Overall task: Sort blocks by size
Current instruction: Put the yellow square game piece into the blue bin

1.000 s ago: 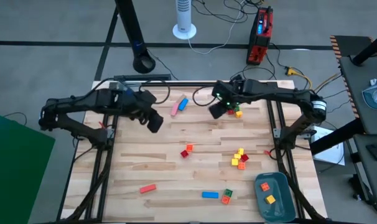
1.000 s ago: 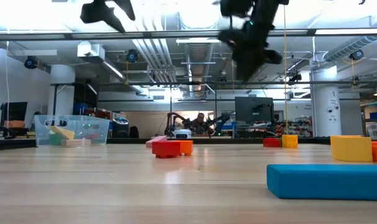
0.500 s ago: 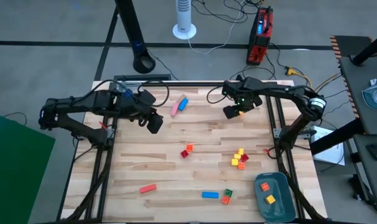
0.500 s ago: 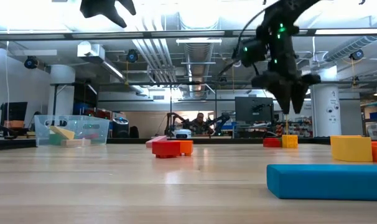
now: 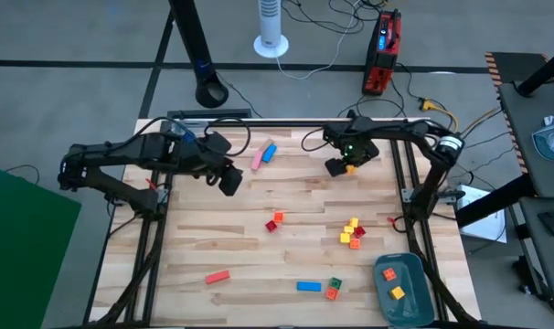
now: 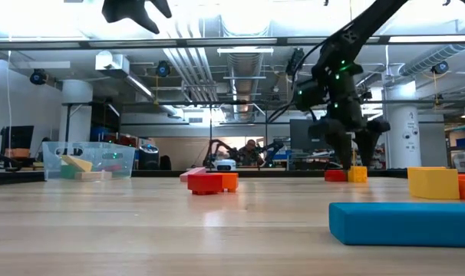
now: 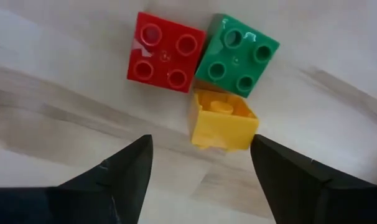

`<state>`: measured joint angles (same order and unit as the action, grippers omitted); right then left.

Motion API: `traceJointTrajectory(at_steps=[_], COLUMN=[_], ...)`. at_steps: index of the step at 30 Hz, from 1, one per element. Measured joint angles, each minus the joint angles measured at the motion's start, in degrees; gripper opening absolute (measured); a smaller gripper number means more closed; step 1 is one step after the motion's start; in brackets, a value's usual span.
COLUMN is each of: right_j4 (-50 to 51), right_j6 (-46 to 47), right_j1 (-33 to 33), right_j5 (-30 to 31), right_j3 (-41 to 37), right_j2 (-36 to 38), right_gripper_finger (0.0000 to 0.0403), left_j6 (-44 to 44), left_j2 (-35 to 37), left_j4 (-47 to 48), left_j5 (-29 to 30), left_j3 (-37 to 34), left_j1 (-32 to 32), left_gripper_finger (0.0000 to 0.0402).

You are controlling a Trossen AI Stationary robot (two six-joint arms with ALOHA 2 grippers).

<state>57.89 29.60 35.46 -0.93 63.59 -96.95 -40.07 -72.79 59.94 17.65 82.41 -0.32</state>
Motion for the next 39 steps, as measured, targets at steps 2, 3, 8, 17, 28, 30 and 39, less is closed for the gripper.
traceJointTrajectory(at_steps=[2, 3, 8, 17, 28, 30, 39], right_j4=[-0.12, -0.22, -1.49, -1.41, 3.82, 7.07, 9.05], right_j6=[-0.52, -0.71, -1.56, -1.34, -2.77, -2.58, 2.50], right_j1=[0.00, 0.05, 0.09, 0.11, -0.02, -0.98, -22.13], right_j5=[0.42, 0.60, 0.66, 0.50, -1.53, -3.33, -10.81], right_j3=[0.19, 0.28, 0.57, 0.55, 1.06, 1.66, 2.28], right_j2=[-1.18, -1.73, -3.40, -3.67, -0.28, 2.90, 26.20], right_gripper_finger=[0.0262, 0.0260, 0.0244, 0.0178, 0.0134, 0.0134, 0.0134], left_j6=[0.00, 0.00, 0.43, 0.52, 0.79, 1.61, 6.58], left_j2=[-0.25, -0.44, -1.44, -2.68, -3.80, -3.76, -3.89], left_j4=[-0.69, -0.93, -1.01, -1.03, -1.37, -1.37, -2.43], left_j5=[-0.02, -0.01, -0.02, -0.02, -0.07, -0.07, -0.16], left_j3=[0.00, 0.00, -0.02, -0.02, -0.02, -0.02, -0.04], left_j1=[0.00, 0.00, 0.00, 0.00, 0.02, 0.02, 0.04], left_gripper_finger=[0.0208, 0.0208, 0.0208, 0.0208, 0.0208, 0.0208, 0.0208])
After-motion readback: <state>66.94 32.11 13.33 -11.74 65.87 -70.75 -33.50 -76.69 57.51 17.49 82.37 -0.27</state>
